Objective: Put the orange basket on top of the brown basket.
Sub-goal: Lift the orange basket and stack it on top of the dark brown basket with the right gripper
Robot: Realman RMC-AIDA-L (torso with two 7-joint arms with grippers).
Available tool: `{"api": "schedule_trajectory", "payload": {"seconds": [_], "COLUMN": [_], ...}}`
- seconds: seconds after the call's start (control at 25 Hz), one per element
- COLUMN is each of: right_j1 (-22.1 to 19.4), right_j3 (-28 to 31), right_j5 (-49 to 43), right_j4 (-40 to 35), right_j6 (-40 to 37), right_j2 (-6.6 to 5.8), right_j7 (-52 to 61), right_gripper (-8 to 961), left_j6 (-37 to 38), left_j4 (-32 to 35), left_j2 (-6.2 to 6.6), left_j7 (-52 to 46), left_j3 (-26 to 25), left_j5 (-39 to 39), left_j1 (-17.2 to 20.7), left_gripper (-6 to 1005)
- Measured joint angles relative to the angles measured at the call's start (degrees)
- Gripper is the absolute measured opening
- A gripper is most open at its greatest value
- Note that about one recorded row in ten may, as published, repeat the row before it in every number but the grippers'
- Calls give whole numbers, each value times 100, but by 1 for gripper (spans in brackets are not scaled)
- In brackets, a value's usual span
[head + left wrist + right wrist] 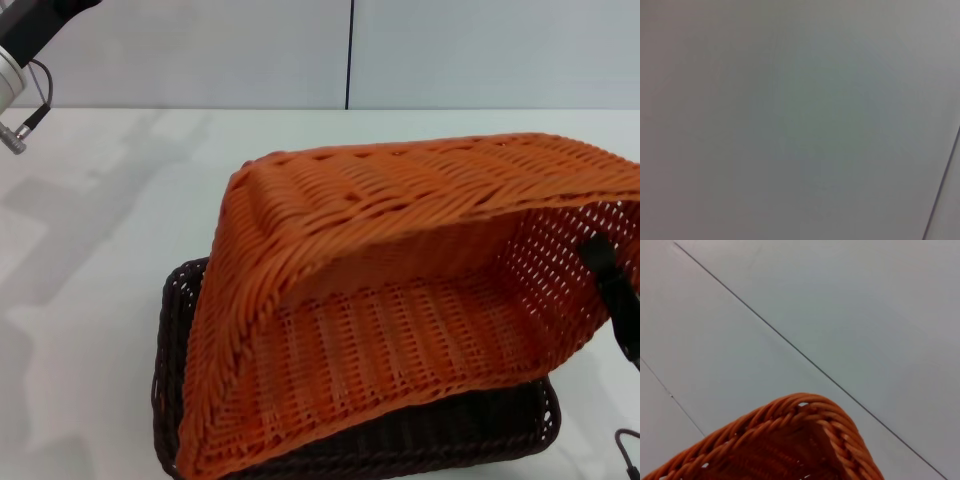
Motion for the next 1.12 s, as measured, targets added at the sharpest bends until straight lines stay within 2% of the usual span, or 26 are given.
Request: {"api": "schedule_trajectory", "payload": {"seconds": [0.36,0.84,1.12], "right_j1": [-194,3,-199], "right_j3": [-4,-5,-4], "right_j5": [-46,-112,-188], "right_j4": [81,170,235], "right_j6": [28,-332,-551], "right_j2": [-13,-27,-41], "right_j7": [-45,-20,0], "right_gripper": [147,148,149], "left_j6": [28,43,86], "left_j4": [4,52,86], "left_j2": [5,-8,-11], "left_j7": [0,0,-3], "left_j3": [3,3,65], "left_j5": [80,79,77], "left_j1": [-37,-23,-77], "left_gripper": [840,840,841]}}
